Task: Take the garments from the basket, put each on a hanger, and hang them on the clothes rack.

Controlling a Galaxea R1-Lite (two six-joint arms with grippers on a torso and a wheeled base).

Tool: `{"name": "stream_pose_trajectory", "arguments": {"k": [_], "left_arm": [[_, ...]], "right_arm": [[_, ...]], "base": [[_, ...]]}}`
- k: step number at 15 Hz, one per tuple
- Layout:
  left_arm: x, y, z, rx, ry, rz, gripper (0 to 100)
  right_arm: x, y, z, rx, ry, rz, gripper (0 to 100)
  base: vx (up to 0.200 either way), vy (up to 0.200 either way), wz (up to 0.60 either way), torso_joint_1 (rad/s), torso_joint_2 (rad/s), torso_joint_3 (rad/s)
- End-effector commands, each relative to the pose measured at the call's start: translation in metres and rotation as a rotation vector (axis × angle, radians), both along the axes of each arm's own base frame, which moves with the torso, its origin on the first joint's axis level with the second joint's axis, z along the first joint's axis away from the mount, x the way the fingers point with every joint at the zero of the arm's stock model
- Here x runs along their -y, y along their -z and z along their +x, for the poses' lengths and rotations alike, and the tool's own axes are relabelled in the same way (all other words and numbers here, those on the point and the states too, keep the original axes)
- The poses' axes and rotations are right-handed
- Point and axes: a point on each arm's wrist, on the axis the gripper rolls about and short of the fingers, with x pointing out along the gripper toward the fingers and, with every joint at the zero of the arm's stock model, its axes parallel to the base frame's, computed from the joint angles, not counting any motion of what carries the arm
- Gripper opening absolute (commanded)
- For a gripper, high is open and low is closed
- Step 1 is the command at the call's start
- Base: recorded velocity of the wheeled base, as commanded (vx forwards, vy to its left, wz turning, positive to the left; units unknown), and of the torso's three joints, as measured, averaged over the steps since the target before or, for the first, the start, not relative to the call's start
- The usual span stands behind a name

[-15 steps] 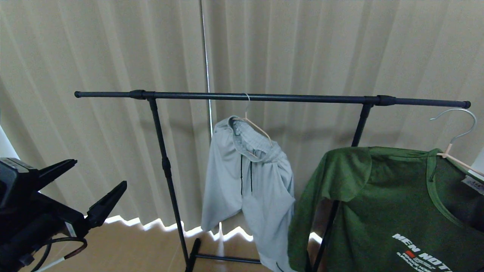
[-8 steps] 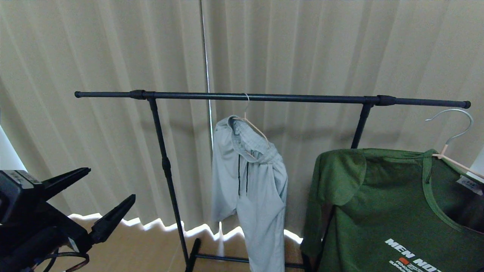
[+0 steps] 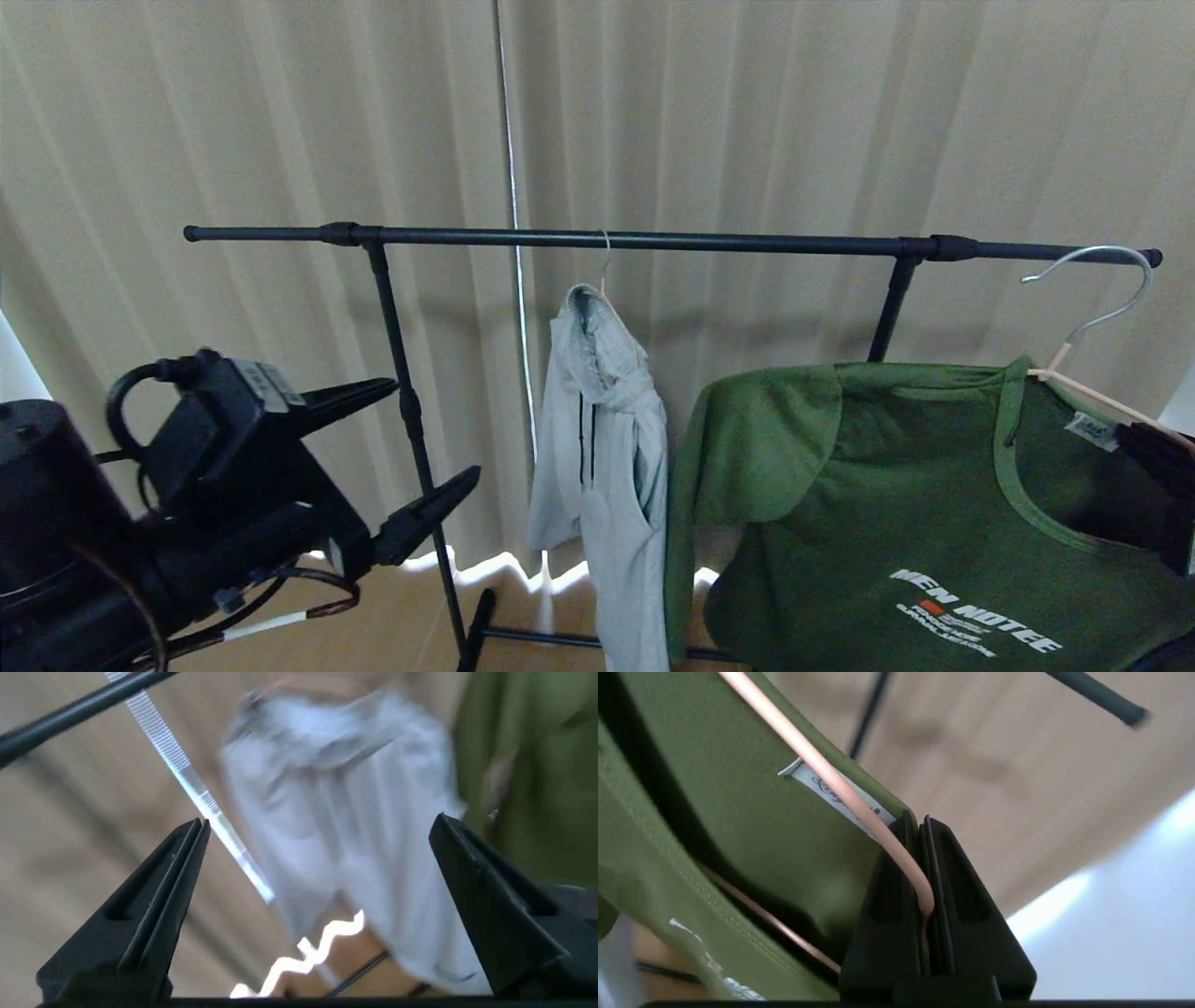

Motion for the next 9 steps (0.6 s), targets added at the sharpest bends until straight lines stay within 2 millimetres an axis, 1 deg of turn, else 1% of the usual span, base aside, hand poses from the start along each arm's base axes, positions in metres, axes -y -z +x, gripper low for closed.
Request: {"name": "stream_pose_trajectory", "arguments": {"k": [1, 2, 3, 4, 5, 7, 8, 9], "left_arm": [[0.037, 0.012, 0.029, -0.042, 0.087, 0.035, 100], [0.050, 0.017, 0.038, -0.055, 0.115, 0.044, 100], [0.055, 0.019, 0.041, -0.058, 0.126, 0.046, 100], [0.070, 0.026, 0.048, -0.075, 0.160, 0.056, 100], [0.080, 0.029, 0.051, -0.079, 0.183, 0.060, 100], [0.094, 0.035, 0.056, -0.086, 0.213, 0.065, 100], [0.096, 0.036, 0.056, -0.089, 0.218, 0.067, 100], [0.100, 0.042, 0.059, -0.099, 0.221, 0.075, 100]], "right_arm": [[-0.008, -0.003, -0.003, 0.023, -0.077, 0.031, 0], [-0.015, -0.005, -0.005, 0.033, -0.143, 0.061, 0], [-0.017, -0.005, -0.006, 0.038, -0.167, 0.071, 0], [-0.022, -0.006, -0.008, 0.041, -0.208, 0.092, 0], [-0.024, -0.006, -0.008, 0.039, -0.226, 0.094, 0], [-0.029, -0.005, -0.010, 0.035, -0.266, 0.095, 0], [-0.030, -0.004, -0.010, 0.033, -0.274, 0.095, 0], [-0.033, -0.004, -0.011, 0.030, -0.298, 0.097, 0]], "base": [[0.000, 0.000, 0.00, 0.000, 0.00, 0.000], [0.000, 0.000, 0.00, 0.000, 0.00, 0.000], [0.000, 0.000, 0.00, 0.000, 0.00, 0.000], [0.000, 0.000, 0.00, 0.000, 0.00, 0.000], [0.000, 0.000, 0.00, 0.000, 0.00, 0.000], [0.000, 0.000, 0.00, 0.000, 0.00, 0.000], [0.000, 0.000, 0.00, 0.000, 0.00, 0.000], [0.000, 0.000, 0.00, 0.000, 0.00, 0.000]]}}
